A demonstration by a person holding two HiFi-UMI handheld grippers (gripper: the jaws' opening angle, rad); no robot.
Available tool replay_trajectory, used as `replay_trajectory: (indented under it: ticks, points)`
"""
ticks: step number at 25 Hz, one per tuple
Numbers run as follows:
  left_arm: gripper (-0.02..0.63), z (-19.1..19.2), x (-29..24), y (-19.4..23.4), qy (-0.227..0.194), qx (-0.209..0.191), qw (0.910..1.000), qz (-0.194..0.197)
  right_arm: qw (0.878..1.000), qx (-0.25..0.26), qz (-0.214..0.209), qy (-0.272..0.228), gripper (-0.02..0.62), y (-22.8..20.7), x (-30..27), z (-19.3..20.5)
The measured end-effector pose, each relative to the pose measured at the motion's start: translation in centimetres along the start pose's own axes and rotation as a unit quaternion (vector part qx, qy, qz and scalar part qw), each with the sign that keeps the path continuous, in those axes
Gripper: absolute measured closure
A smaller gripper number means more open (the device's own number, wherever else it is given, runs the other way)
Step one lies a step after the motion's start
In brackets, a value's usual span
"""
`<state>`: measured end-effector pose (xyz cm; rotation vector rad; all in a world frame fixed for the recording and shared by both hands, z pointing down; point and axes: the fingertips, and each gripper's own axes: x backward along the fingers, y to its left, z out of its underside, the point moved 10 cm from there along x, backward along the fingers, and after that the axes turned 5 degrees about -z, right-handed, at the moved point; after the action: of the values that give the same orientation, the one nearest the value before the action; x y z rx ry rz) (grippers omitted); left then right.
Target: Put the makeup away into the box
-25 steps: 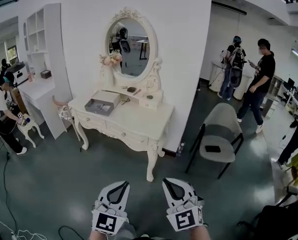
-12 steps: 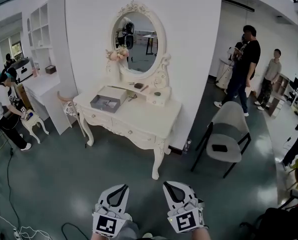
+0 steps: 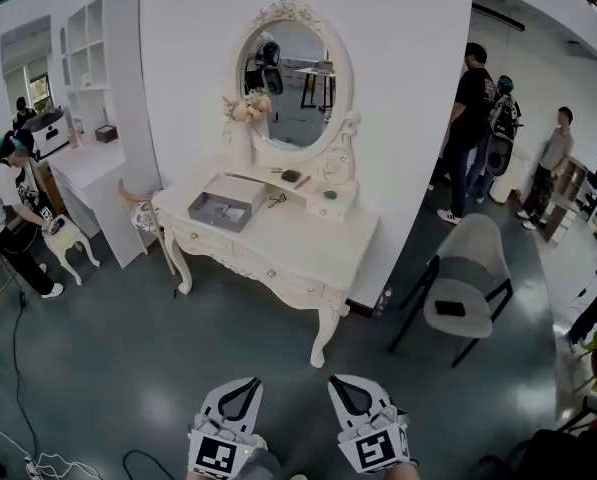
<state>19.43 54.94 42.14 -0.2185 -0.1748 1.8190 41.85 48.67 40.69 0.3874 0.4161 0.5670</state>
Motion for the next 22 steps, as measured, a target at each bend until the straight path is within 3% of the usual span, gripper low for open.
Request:
replay_trajectory:
  ticks: [10,22]
  points:
    - [0.583,1.4,-5.4,6.2,0.001,0.009,0.9997,0.022,1.000,-0.014,-0.001,0.021,0.586,-2.2,-7.1,-0.6]
    - [0.583,2.8,-10.0,13.2,-0.010,-0.012,0.9980,0.061,0.998,-0.028,0.059,0.023,0.584,-3.8,-13.8,-2.1]
